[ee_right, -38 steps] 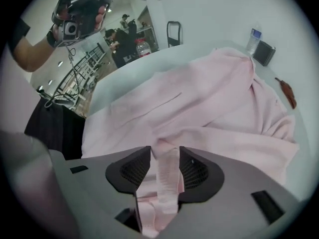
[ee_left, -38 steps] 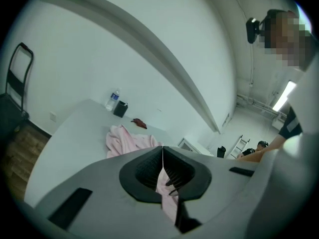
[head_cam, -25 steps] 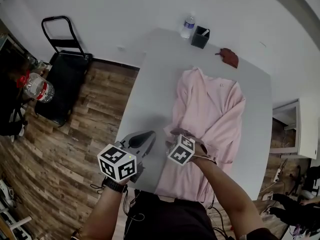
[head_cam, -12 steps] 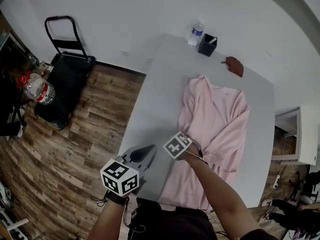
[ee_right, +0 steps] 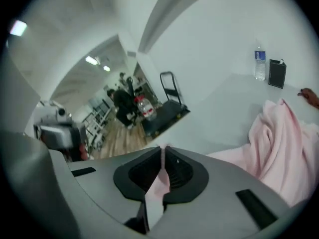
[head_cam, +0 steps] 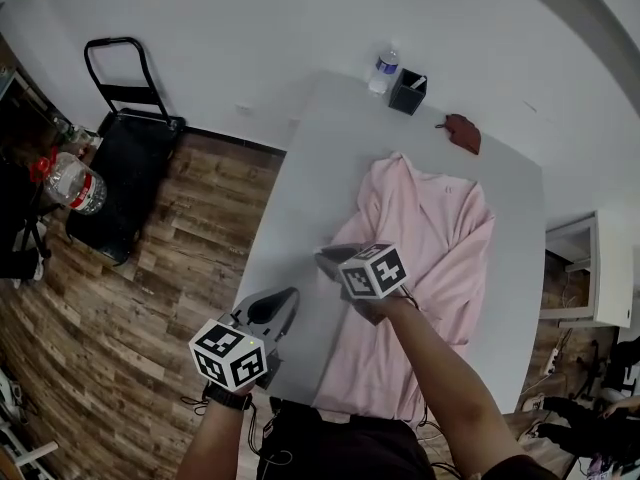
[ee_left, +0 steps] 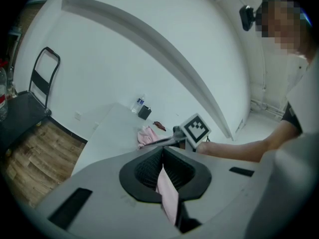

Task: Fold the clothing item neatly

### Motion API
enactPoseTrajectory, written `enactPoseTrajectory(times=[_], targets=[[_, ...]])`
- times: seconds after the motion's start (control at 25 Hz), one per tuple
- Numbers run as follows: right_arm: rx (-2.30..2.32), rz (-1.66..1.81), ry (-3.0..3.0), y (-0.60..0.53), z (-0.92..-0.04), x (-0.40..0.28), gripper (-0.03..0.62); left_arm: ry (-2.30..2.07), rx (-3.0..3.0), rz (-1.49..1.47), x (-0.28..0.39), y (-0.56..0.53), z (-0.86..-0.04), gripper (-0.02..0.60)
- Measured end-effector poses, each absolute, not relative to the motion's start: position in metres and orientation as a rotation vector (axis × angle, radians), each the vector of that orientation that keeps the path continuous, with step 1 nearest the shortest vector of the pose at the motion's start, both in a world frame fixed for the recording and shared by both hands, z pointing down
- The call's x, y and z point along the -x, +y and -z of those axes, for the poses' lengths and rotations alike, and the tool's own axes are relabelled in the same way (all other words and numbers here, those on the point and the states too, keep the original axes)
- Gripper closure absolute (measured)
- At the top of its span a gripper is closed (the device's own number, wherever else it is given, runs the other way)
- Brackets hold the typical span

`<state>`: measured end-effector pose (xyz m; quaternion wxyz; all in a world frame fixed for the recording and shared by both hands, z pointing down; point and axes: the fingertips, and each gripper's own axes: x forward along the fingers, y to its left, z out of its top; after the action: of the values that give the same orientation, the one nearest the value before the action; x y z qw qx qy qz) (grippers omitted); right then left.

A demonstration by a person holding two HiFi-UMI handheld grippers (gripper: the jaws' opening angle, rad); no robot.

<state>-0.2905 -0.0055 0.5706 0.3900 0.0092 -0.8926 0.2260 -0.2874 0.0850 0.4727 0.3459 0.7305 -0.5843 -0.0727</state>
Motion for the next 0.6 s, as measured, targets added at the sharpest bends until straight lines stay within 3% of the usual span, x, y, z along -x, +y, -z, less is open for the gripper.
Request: enactPoseTrajectory(times=[0.28, 0.6], targets=[[0.085, -0.640, -2.672, -0.026, -0.427, 0.316, 0.560, -1.510, -1.940, 0.196, 0.282, 0.075, -0.458, 0.574], [0.038, -0.592, -2.792, -0.066, -0.351, 0.265, 0.560, -1.624, -2.046, 0.191, 0.247, 0.033, -0.411, 0.574]])
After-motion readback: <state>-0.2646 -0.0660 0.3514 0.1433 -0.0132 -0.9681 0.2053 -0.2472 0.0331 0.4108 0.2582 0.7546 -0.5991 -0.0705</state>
